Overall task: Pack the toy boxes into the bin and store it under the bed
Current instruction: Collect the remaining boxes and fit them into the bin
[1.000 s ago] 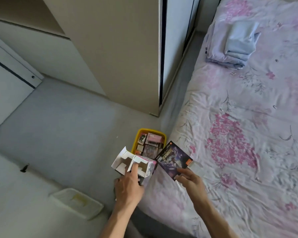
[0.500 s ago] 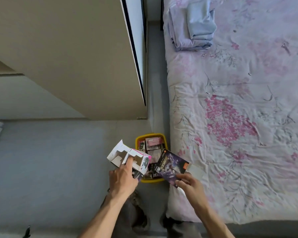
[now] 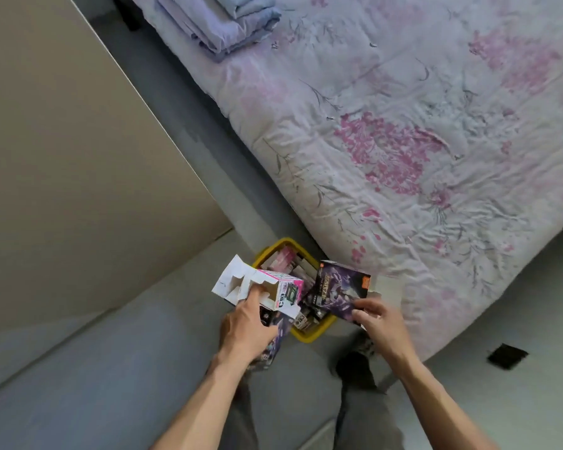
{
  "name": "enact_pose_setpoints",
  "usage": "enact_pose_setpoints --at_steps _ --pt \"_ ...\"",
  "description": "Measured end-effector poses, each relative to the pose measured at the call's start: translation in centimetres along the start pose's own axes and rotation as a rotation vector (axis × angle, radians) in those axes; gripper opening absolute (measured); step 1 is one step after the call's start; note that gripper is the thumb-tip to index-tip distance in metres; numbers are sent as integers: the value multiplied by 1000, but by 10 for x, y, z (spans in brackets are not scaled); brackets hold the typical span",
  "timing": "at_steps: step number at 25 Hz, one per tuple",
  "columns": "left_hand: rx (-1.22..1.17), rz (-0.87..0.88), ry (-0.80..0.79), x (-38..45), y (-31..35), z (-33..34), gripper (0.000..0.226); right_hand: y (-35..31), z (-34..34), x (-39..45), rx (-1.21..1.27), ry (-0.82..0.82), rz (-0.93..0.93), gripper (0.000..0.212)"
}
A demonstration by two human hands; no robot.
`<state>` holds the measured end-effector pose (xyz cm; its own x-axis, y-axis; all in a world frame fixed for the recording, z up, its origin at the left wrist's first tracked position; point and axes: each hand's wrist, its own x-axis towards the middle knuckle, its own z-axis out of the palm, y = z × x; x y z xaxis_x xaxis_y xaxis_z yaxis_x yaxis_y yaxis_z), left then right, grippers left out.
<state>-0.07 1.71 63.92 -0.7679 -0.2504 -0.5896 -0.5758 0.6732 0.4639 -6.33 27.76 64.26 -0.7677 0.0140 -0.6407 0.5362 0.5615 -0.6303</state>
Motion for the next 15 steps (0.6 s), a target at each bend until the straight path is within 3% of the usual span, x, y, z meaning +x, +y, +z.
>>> enact_pose_setpoints --at_steps 6,11,15 --pt "119 137 -218 27 -53 3 65 47 95 -53 104 165 168 17" --pt "137 181 -280 29 -97 37 68 115 157 -77 165 219 256 20" --pt "143 246 -339 43 -144 86 71 185 199 -66 74 264 244 16"
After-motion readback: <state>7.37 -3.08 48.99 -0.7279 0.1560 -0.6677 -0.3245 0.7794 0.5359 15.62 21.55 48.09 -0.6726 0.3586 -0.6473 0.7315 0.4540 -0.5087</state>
